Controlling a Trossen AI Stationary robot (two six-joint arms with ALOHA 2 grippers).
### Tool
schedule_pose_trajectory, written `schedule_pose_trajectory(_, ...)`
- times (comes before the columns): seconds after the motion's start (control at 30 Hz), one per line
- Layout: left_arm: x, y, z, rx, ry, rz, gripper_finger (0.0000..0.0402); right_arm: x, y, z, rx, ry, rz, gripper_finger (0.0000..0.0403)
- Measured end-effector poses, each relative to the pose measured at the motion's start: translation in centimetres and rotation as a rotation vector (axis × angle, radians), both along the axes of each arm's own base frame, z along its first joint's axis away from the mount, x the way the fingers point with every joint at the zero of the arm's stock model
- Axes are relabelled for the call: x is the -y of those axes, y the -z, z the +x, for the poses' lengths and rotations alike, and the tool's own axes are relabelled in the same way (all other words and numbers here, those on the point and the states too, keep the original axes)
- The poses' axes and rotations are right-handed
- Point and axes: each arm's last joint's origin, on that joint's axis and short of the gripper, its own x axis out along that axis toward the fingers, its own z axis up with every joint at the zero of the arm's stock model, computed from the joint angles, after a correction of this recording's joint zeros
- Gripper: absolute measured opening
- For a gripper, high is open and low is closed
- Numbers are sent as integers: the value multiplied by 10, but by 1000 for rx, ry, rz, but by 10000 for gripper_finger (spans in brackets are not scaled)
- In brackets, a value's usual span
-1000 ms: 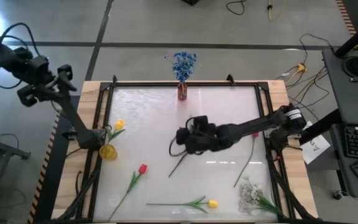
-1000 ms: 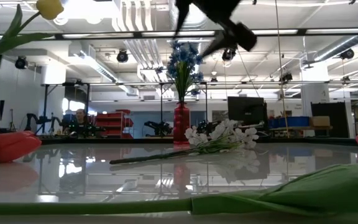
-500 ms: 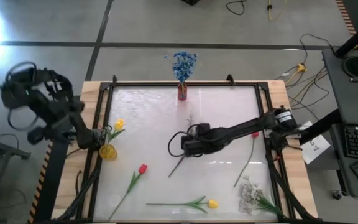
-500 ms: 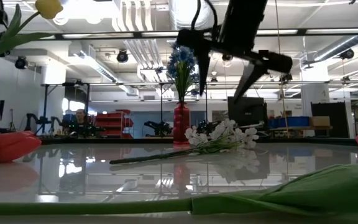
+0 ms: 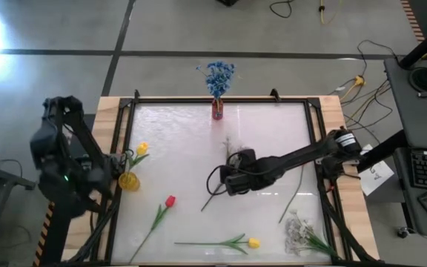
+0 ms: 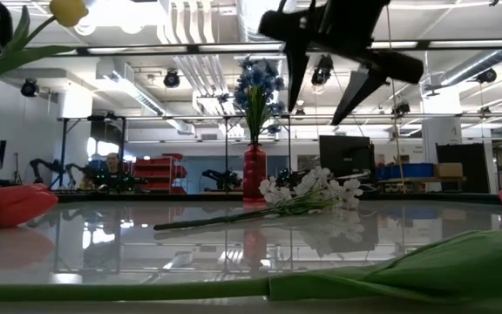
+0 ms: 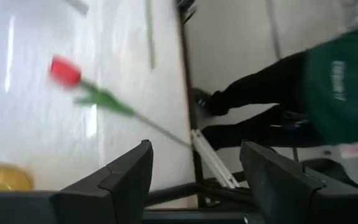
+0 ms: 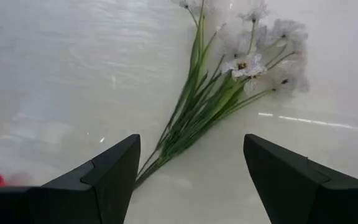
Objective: Sort flowers into vase by color
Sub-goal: Put the top white flowers into the yellow flower vase
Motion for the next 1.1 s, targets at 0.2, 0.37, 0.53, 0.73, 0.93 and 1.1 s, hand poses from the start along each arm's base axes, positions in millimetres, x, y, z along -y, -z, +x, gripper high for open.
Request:
schedule_pose_trajectory(0.2,27,39,11,-127,-84,31,233,1,-7,-7,23,55,22,277)
schedule_pose_trajectory(0.37,42,60,17,-174,-131,56,233,0,12,1,8,128,73,276)
schedule_pose_trajectory(0.53,52,81,21,-188,-142,100,233,6,33,9,-47,160,63,276)
schedule_pose_trajectory(0.73,55,98,26,-167,-165,68,230,12,47,14,-99,175,106,276)
schedule_pose_trajectory(0.93,54,125,27,-188,-189,89,224,17,60,23,-83,204,119,276)
schedule_pose_trajectory(1.1,52,134,27,-155,-223,66,224,25,80,32,-90,235,128,271)
